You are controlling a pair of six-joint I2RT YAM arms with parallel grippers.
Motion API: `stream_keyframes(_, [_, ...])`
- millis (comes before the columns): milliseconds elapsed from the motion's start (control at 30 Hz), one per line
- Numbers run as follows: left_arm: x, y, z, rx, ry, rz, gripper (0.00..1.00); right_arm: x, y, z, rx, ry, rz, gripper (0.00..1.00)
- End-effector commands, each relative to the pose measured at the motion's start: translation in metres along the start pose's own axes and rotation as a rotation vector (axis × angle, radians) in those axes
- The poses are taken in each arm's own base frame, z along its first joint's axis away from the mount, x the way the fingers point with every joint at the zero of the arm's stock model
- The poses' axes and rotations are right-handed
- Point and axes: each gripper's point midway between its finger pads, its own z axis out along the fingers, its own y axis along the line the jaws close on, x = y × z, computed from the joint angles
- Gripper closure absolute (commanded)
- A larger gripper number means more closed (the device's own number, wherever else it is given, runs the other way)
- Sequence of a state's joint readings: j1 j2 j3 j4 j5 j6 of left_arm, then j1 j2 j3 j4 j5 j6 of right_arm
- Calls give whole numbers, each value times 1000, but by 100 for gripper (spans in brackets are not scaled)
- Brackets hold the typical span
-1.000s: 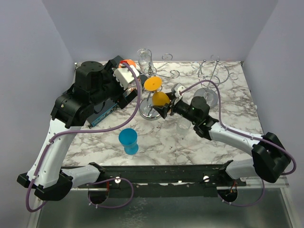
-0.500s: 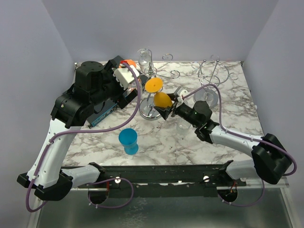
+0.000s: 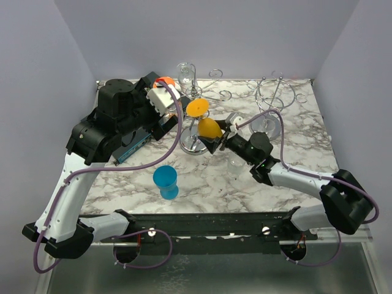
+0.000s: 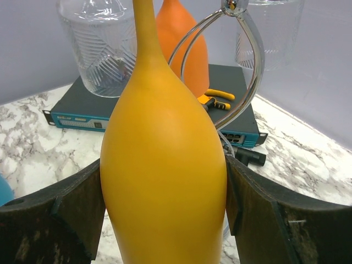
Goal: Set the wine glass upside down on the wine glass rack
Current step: Turn the wine glass upside down at the wine rack.
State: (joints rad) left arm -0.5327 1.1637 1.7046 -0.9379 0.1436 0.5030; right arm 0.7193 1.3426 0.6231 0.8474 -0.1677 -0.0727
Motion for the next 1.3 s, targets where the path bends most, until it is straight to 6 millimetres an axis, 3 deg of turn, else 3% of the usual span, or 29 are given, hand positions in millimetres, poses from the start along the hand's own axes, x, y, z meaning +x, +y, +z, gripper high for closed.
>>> stream_keyframes(0, [5,0,1,-4,19,11,1,-8,-9,16,21,-38,-59,34])
stream_keyframes(267, [6,1,2,-11,23,14,1,-15,-12,25,20,-95,-135,35])
stream_keyframes(967, [11,1,12,-7,42,12,1,-34,4,2,-40,-230,-201,37])
stream_keyframes(1267, [10,1,11,-8,37,12,1,-34,-2,-5,6,-234,-168,37])
